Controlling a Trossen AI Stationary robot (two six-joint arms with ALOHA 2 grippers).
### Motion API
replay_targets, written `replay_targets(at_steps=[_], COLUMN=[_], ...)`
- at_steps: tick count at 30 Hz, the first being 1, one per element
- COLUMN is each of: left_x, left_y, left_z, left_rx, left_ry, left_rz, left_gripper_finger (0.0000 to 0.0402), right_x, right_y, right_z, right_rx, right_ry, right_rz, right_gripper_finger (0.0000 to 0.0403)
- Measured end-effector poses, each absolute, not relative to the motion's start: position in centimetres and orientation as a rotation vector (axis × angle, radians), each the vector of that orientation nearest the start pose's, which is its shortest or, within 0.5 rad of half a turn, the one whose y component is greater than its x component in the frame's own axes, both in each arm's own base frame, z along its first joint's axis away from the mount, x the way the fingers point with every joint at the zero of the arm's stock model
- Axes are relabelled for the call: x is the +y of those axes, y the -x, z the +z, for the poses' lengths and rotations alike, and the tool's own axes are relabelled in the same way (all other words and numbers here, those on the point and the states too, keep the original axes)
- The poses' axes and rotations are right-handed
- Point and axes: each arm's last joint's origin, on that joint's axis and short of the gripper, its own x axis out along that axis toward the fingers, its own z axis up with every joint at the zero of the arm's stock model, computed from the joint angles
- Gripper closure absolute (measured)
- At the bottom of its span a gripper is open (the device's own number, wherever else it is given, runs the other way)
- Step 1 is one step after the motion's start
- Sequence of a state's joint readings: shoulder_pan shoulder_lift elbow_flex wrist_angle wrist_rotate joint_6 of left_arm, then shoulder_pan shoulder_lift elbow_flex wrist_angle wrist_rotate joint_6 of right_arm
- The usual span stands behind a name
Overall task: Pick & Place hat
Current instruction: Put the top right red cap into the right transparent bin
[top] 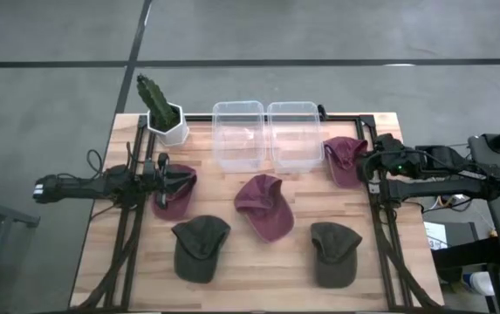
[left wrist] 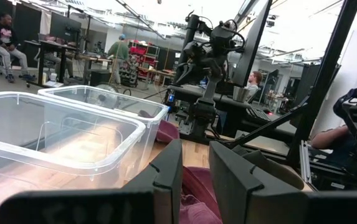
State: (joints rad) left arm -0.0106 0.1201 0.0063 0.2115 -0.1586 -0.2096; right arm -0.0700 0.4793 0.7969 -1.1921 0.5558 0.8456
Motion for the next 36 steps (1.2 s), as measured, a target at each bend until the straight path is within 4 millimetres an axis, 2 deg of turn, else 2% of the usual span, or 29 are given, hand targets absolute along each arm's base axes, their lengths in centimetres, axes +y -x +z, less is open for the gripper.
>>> replay_targets(at_steps=[9, 23, 29, 36], left_x=[0.3, 0.5, 0.5, 0.6], left_y=[-10.4, -10.4, -10.4, -10.4], left_z=[17.6, 17.6, 17.6, 17.6], left_rx=[-0.113, -0.120, -0.120, -0.120], left_ry=[0.217, 0.220, 0.220, 0.220], left_rz=[0.137, 0.205, 0.205, 0.210], left_gripper_finger=[0.0328, 0.0328, 0.0328, 0.0328], right_x=[-1.9, -1.7, -1.7, -1.8], right_y=[-4.3, -4.3, -4.3, -4.8], right_z=[29.6, 28.1, 28.0, 27.7], right_rx=[0.652, 0.659, 0.637, 0.660], right_ry=[-0.656, -0.821, -0.855, -0.895], right_rz=[-1.054, -1.140, -1.167, -1.265], right_gripper_finger=[0.0376, 0.0255, 0.0205, 0.0192])
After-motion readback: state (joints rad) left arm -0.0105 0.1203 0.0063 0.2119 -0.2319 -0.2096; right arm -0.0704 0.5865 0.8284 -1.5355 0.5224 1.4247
